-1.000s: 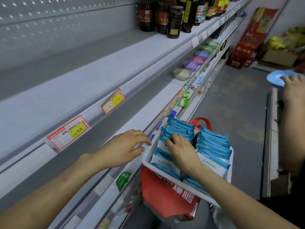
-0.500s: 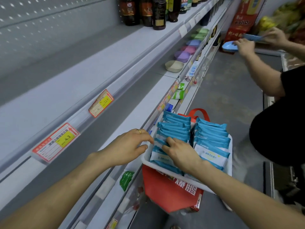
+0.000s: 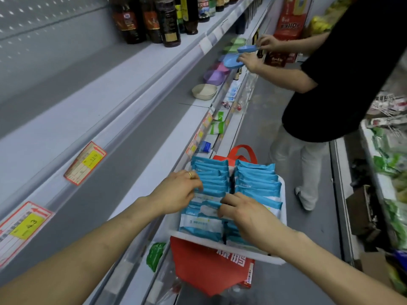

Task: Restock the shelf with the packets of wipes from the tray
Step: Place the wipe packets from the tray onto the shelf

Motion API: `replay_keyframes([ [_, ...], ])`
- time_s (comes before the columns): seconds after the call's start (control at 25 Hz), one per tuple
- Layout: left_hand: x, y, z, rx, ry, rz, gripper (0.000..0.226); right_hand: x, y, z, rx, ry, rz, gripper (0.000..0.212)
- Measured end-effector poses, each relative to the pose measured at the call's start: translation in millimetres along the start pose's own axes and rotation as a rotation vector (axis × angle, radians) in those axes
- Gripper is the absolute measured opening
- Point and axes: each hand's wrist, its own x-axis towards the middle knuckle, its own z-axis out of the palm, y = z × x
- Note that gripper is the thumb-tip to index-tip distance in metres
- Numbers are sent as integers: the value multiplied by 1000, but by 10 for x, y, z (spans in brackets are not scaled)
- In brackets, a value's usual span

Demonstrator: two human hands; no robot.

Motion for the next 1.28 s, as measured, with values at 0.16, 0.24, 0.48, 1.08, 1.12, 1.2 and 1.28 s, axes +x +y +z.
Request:
replay_keyframes([
  [0.16,81,7,149,67,-63,101,36,-224,65,-199,2,18,28,54],
  [0.24,104,17,159,83,-89,123,36,-318,101,-247,6,10,53,56],
  [0.48,149,84,278,202,-108,199,36,-470,147,-277,22,-30,100,55],
  [1.08,-595,191,-1461,118,52,-56,32,453,-46,-1000,4,-39,-92,61],
  [1.12,-771,162,-1712,105,89,-89,36,625,-130,-1111,12,-40,-136,60],
  [1.2,-1186,80,-2172,63,148,-164,41,990,-374,-1381,64,-26,-224,55],
  [1.28,-1689,-11,-2543,28,194,-265,41,1345,-707,-1675,119,-10,-313,51],
])
